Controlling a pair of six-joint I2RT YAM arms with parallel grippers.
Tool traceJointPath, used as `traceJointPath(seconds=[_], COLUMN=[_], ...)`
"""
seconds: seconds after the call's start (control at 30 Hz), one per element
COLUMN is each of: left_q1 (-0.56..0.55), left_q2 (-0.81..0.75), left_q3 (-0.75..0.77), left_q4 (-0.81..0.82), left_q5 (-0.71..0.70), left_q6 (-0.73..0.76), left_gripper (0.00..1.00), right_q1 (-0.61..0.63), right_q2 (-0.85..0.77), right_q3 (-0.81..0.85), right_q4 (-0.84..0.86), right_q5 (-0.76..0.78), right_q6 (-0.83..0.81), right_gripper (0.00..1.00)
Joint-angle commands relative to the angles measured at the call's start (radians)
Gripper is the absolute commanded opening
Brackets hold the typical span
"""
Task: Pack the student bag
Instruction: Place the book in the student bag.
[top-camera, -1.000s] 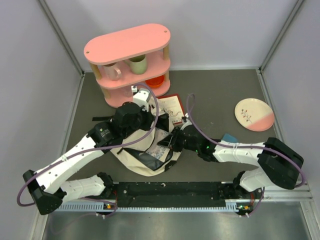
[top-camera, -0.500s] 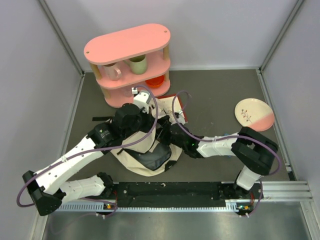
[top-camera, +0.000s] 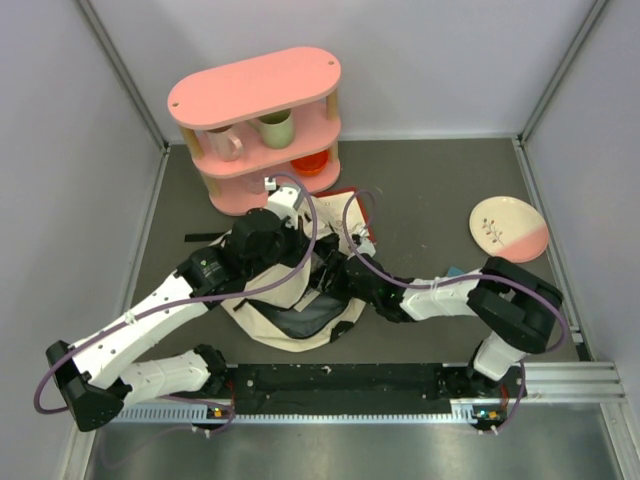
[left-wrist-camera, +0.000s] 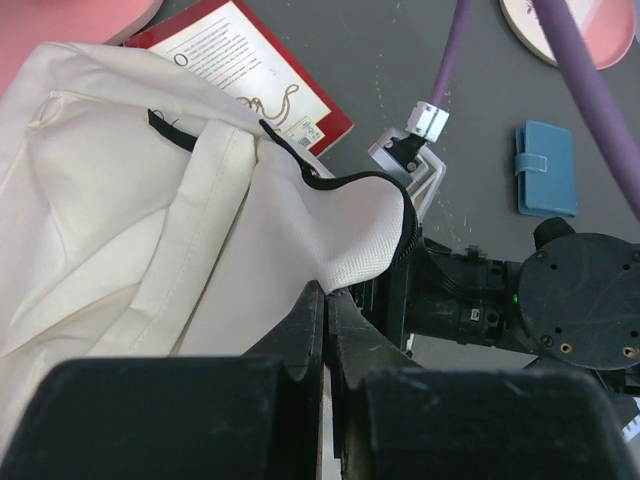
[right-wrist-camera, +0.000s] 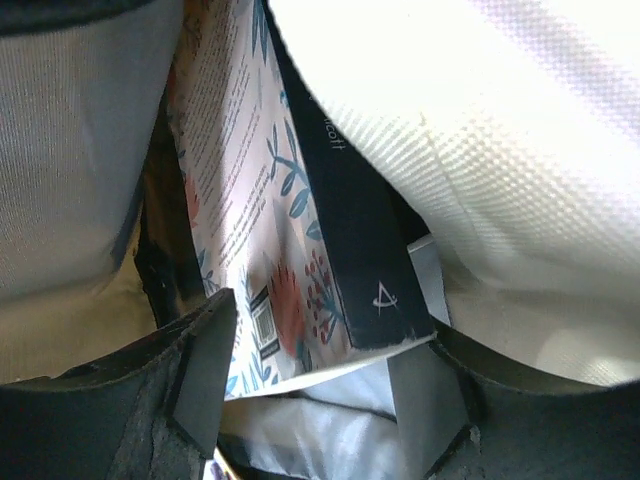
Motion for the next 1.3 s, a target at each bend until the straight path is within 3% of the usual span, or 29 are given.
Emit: traceJointPath(seconds=[0.0, 0.07, 0.2, 0.23, 0.33, 0.37, 0.47, 0.67, 0.77, 0.83, 0.97, 1.03, 1.1, 1.13, 1.2, 1.23, 1.27], left_q1=[0.0, 0.001, 0.001, 0.0, 0.0, 0.0, 0.0, 0.0, 0.0, 0.0, 0.0, 0.0, 0.0, 0.0, 0.001, 0.0, 0.0], left_q2=[-0.024, -0.024, -0.028, -0.028, -0.03, -0.032, -0.038, -0.051, -0.051, -0.061, -0.065, -0.065, -0.064, -0.064, -0.061, -0.059, -0.056], left_q3=[0.011, 0.008, -0.002, -0.003, -0.005, -0.006, -0.009, -0.018, 0.011, 0.008, -0.003, -0.008, -0.006, -0.006, -0.005, -0.003, 0.005], left_q4=[0.116, 0.115, 0.121, 0.121, 0.122, 0.122, 0.121, 0.128, 0.098, 0.108, 0.105, 0.11, 0.11, 0.11, 0.113, 0.113, 0.11], left_q5=[0.019, 0.022, 0.018, 0.019, 0.028, 0.033, 0.032, 0.041, 0.025, 0.041, 0.047, 0.048, 0.045, 0.039, 0.035, 0.032, 0.03], left_q6=[-0.01, -0.009, -0.013, -0.013, -0.019, -0.021, -0.022, -0.041, -0.001, 0.013, 0.002, 0.001, 0.002, 0.004, 0.013, 0.016, 0.019], left_gripper=[0.0, 0.0, 0.0, 0.0, 0.0, 0.0, 0.0, 0.0, 0.0, 0.0, 0.0, 0.0, 0.0, 0.0, 0.0, 0.0, 0.0], right_q1=[0.012, 0.011, 0.009, 0.009, -0.002, -0.005, -0.009, -0.034, -0.014, -0.017, -0.017, -0.019, -0.019, -0.019, -0.019, -0.019, -0.019], right_q2=[-0.088, -0.104, -0.133, -0.131, -0.106, -0.095, -0.061, 0.048, 0.1, 0.129, 0.157, 0.155, 0.139, 0.129, 0.094, 0.08, 0.068], right_q3=[0.05, 0.029, -0.022, -0.022, 0.0, 0.018, 0.053, 0.11, 0.205, 0.208, 0.227, 0.181, 0.14, 0.132, 0.109, 0.1, 0.09], right_q4=[-0.134, -0.136, -0.036, -0.035, -0.007, -0.001, 0.05, 0.274, 0.161, 0.203, 0.075, 0.105, 0.123, 0.119, 0.102, 0.096, 0.087], right_q5=[0.001, -0.003, -0.028, -0.031, -0.06, -0.08, -0.1, -0.072, -0.016, -0.046, -0.033, -0.049, -0.066, -0.069, -0.072, -0.069, -0.071], right_q6=[-0.083, -0.088, -0.063, -0.066, -0.068, -0.065, -0.043, 0.202, 0.176, 0.182, 0.136, 0.136, 0.118, 0.109, 0.063, 0.05, 0.026], right_gripper=[0.65, 0.62, 0.36, 0.34, 0.12, 0.0, 0.0, 0.0, 0.0, 0.0, 0.0, 0.01, 0.1, 0.26, 0.39, 0.53, 0.57])
